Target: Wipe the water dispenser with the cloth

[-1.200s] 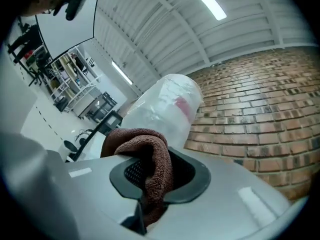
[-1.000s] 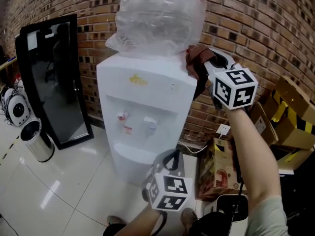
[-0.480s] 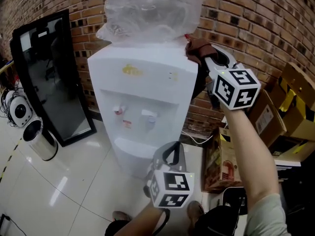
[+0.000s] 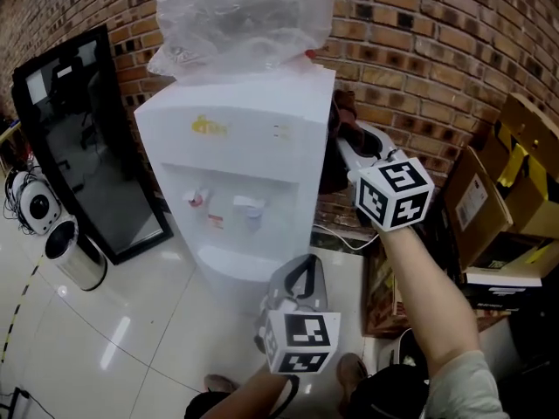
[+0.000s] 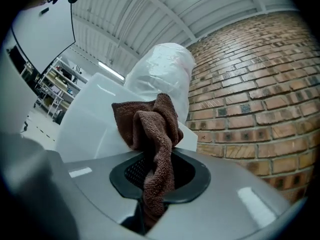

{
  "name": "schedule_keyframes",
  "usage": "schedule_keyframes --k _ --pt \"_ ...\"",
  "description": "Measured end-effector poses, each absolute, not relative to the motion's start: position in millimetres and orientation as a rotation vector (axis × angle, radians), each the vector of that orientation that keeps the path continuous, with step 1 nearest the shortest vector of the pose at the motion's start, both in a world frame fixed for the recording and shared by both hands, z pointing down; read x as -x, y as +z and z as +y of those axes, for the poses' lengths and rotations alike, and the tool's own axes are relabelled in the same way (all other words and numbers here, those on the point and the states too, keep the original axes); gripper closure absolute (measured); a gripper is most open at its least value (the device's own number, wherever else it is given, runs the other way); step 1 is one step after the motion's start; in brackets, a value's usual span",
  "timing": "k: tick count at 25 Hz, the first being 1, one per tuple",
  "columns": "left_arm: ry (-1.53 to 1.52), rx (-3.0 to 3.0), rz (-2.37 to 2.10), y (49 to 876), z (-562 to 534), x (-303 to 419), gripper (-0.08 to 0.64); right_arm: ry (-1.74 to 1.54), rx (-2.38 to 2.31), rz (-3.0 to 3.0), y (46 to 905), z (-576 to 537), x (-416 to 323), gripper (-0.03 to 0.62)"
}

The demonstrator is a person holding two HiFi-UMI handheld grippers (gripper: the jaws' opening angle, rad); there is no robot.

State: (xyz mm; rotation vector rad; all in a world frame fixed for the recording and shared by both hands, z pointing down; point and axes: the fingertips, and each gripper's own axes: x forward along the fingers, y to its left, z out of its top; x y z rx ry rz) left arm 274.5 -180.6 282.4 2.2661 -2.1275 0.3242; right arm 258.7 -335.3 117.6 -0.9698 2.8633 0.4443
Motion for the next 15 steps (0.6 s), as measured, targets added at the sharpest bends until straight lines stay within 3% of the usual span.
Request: schedule_keyframes --k 15 --pt "0.346 -2.205 -2.130 330 -178 -274 0.560 0.256 0.911 2.945 238 -318 -256 0.518"
